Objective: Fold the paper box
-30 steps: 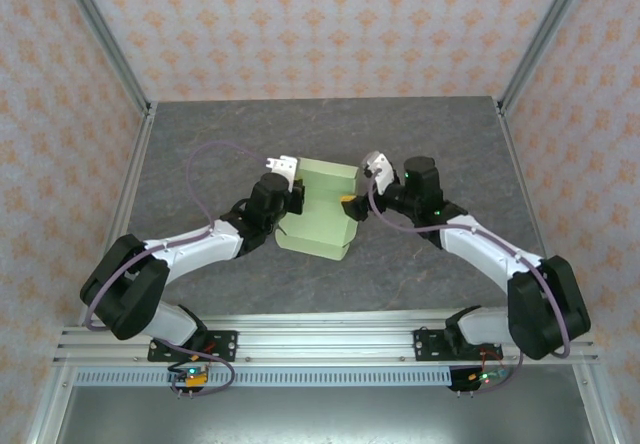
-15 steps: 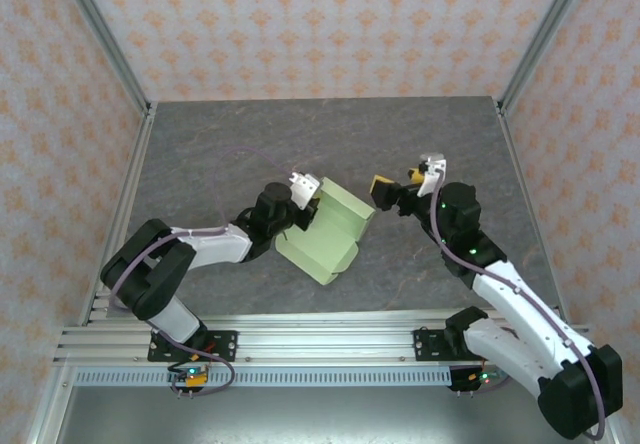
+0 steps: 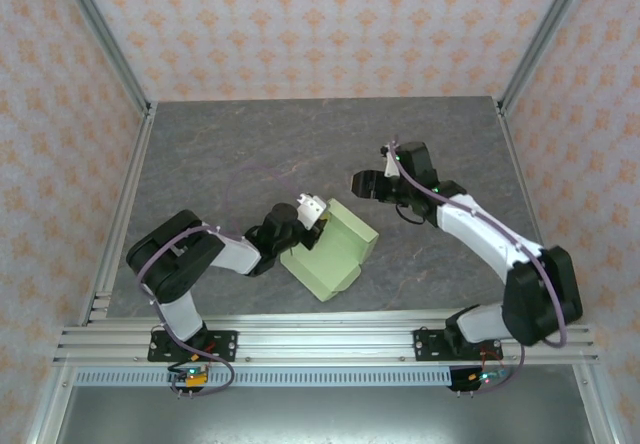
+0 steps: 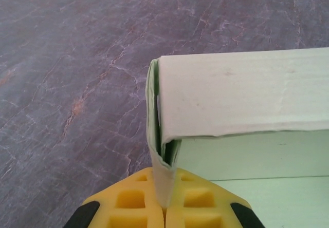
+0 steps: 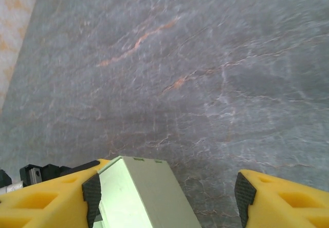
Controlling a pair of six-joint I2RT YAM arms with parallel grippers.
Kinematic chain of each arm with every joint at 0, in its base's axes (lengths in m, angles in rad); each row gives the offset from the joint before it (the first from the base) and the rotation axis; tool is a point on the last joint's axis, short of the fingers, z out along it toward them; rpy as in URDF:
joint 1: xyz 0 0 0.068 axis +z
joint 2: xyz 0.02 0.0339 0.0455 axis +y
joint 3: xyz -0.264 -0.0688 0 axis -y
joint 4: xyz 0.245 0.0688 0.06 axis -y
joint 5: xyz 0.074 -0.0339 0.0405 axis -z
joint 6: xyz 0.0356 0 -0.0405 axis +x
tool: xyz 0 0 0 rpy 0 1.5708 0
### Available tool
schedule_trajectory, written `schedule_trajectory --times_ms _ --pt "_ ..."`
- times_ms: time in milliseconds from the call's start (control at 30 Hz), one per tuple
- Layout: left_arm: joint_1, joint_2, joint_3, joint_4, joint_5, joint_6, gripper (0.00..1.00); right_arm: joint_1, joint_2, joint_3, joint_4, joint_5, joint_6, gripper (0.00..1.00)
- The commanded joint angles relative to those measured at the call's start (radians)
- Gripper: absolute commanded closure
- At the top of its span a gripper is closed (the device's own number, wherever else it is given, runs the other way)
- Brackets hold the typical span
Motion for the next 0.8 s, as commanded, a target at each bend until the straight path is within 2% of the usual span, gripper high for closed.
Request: schedule_trajectory --times_ms 0,167,300,467,767 --pt "-0.012 0.044 -0.008 0.096 -0.049 -0.008 0.94 0.030 0.073 0.084 -0.115 -0.061 -0.070 0.29" --pt "-0.016 0.073 0.019 0.106 -0.044 -0.023 0.85 0.059 0.167 0.147 -0.162 -0.072 -0.074 0.39" --pt "-0.016 0.078 0.029 0.106 -0.042 -0.037 0.78 0.084 0.194 0.142 -0.160 -0.062 -0.073 0.43" --pt "-0.016 0.056 0.010 0.140 -0.039 -0.060 0.61 0.102 0.199 0.138 -0.151 -0.008 -0.097 0.34" --pt "-0.015 -0.084 -0.076 0.127 -0.072 -0.103 0.53 0.105 0.200 0.234 -0.236 0.016 -0.112 0.25"
